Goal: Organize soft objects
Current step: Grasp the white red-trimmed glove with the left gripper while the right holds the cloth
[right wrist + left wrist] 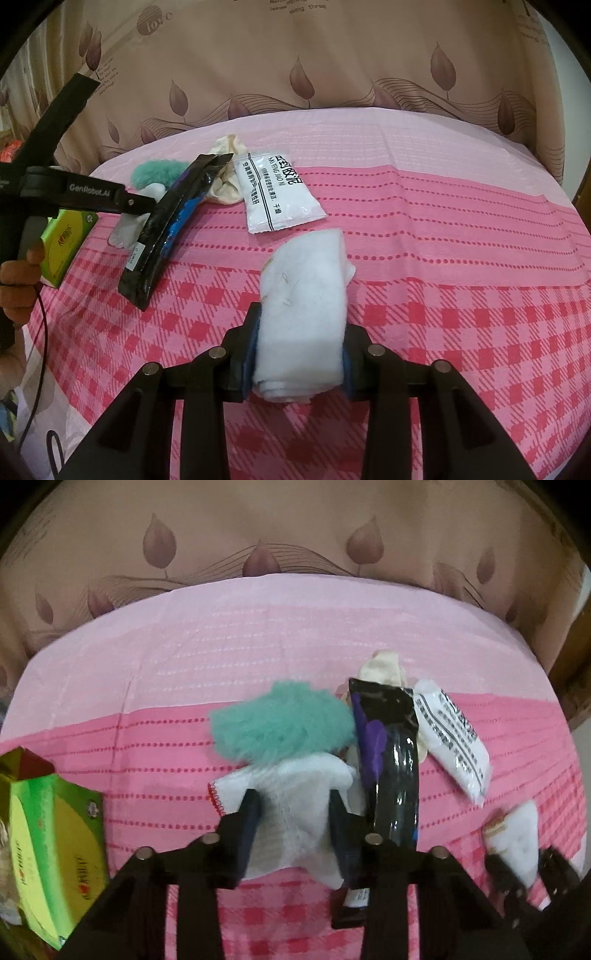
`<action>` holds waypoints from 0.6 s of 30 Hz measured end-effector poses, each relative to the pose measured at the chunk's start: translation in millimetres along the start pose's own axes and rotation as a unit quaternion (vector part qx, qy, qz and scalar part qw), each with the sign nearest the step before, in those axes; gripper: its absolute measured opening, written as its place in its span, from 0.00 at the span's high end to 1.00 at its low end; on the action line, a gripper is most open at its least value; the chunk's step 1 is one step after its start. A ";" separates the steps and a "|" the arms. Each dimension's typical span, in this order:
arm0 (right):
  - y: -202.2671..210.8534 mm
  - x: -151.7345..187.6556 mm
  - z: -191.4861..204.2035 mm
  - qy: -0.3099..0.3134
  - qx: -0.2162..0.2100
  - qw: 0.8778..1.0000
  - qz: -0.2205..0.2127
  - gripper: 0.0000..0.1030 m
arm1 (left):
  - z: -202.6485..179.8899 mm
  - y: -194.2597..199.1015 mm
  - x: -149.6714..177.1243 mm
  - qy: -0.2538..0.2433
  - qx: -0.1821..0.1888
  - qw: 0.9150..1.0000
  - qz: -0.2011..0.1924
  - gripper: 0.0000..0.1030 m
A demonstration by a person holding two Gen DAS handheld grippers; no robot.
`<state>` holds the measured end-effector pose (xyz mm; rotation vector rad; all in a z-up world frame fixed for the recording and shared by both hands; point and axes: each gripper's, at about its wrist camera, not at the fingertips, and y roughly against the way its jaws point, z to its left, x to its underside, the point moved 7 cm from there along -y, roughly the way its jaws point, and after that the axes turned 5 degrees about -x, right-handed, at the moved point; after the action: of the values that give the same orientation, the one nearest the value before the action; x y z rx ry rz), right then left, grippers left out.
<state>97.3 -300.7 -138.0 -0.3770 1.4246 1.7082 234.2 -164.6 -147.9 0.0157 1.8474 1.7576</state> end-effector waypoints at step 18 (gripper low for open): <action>-1.2 -0.5 1.8 0.002 0.003 1.000 0.001 0.66 | 6.6 40.9 25.8 0.005 0.008 1.000 -0.008 0.88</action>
<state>99.0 -299.3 -137.9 -0.3774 1.4327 1.7053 200.1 -143.1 -120.3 -0.0017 1.8631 1.7353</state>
